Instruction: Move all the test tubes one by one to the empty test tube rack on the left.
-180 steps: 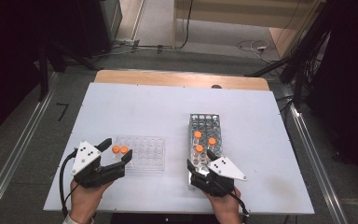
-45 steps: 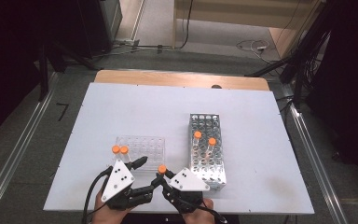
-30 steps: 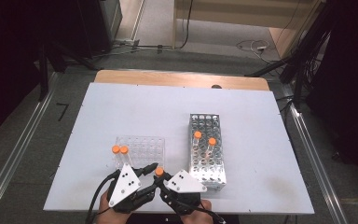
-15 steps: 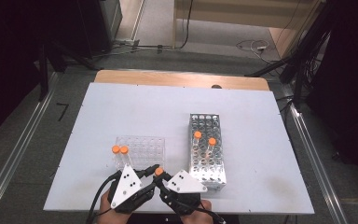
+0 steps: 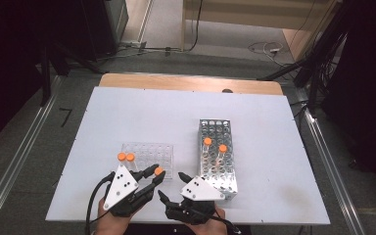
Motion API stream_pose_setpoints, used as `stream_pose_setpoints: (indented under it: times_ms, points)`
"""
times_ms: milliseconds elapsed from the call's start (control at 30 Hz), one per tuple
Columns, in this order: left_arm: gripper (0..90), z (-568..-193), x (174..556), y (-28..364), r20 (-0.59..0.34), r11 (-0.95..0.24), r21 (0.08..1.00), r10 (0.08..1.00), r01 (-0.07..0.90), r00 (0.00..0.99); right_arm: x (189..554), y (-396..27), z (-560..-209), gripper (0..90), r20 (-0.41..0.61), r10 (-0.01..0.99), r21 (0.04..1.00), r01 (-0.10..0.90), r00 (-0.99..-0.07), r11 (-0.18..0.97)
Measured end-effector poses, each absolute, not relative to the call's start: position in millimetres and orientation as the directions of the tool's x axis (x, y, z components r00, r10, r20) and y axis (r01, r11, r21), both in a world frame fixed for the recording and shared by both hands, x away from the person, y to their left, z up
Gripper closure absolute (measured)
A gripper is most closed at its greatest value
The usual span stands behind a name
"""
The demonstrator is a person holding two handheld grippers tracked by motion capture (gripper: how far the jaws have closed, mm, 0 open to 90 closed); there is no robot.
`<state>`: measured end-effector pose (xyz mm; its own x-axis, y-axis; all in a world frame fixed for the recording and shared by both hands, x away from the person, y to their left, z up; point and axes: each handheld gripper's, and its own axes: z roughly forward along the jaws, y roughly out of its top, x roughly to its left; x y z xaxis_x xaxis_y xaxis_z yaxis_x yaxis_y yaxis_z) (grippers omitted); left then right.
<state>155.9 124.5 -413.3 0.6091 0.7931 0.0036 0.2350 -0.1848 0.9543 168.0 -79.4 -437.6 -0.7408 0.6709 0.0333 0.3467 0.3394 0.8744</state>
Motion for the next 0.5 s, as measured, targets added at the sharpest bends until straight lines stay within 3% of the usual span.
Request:
stream_pose_setpoints:
  times_ms: [500]
  points:
    - [70.0, -394.6, 167.9, 158.6, -0.008, -0.123, 0.968, 0.853, 0.217, 0.521, 169.5, -84.8, -436.3, 25.6, 0.034, 0.68, 0.875, 0.351, -0.733, 0.334]
